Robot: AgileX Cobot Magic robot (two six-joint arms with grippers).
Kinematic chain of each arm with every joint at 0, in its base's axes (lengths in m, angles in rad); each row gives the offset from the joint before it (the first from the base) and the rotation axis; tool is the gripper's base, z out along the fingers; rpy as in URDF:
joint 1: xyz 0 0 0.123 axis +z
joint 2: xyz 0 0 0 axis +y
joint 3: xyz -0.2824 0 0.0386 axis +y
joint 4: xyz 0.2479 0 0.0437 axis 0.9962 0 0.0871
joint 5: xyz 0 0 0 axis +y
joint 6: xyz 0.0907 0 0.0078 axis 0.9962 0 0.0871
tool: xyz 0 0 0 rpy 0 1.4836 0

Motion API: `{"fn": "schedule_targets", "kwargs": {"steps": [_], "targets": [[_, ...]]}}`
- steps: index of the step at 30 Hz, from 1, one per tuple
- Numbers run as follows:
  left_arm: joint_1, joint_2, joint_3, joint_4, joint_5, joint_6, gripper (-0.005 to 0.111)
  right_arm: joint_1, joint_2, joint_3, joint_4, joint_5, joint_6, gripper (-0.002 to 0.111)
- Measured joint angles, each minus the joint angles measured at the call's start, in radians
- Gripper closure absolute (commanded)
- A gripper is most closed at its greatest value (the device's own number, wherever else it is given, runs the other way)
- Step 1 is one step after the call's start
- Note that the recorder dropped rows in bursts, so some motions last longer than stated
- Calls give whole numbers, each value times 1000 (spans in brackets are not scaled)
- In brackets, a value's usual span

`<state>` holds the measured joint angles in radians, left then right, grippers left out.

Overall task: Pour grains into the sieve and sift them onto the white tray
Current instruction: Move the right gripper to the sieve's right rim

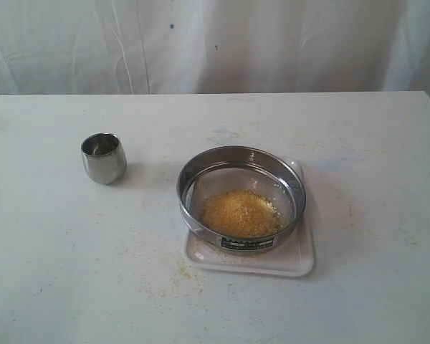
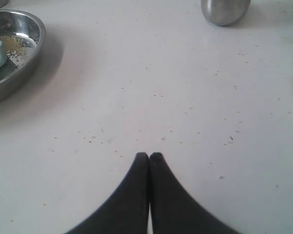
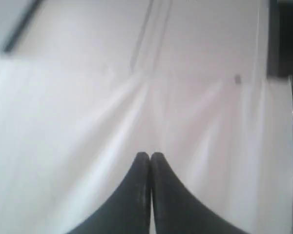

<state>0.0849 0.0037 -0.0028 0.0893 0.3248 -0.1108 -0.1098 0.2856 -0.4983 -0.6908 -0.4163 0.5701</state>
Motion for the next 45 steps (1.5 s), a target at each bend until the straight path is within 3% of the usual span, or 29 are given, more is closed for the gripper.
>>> {"fn": "schedule_targets", "kwargs": {"steps": [1,4,5,8,10,13,15,20,28,31,37,45], "targets": [[0,0,0,2,0,0,107,0,199,-1,-65,131,-22,108],[0,0,0,4,0,0,107,0,621,-22,-91,195,-22,108],[0,0,0,4,0,0,107,0,834,-59,-67,300,44,108],[1,0,0,4,0,0,107,0,1198,-206,63,810,101,108],[1,0,0,4,0,0,107,0,1337,-303,252,1013,-83,108],[1,0,0,4,0,0,107,0,1374,-428,691,1152,-570,108],[1,0,0,4,0,0,107,0,1374,-516,873,1229,-734,108],[1,0,0,4,0,0,107,21,1383,-704,1010,1309,-837,108],[1,0,0,4,0,4,107,168,1551,-869,1034,1326,-892,106],[1,0,0,4,0,4,107,210,1606,-902,1070,1315,-916,95],[1,0,0,6,2,4,107,256,1661,-922,1119,1249,-990,62],[1,0,0,6,2,4,107,260,1715,-922,1165,1219,-999,61]]}}
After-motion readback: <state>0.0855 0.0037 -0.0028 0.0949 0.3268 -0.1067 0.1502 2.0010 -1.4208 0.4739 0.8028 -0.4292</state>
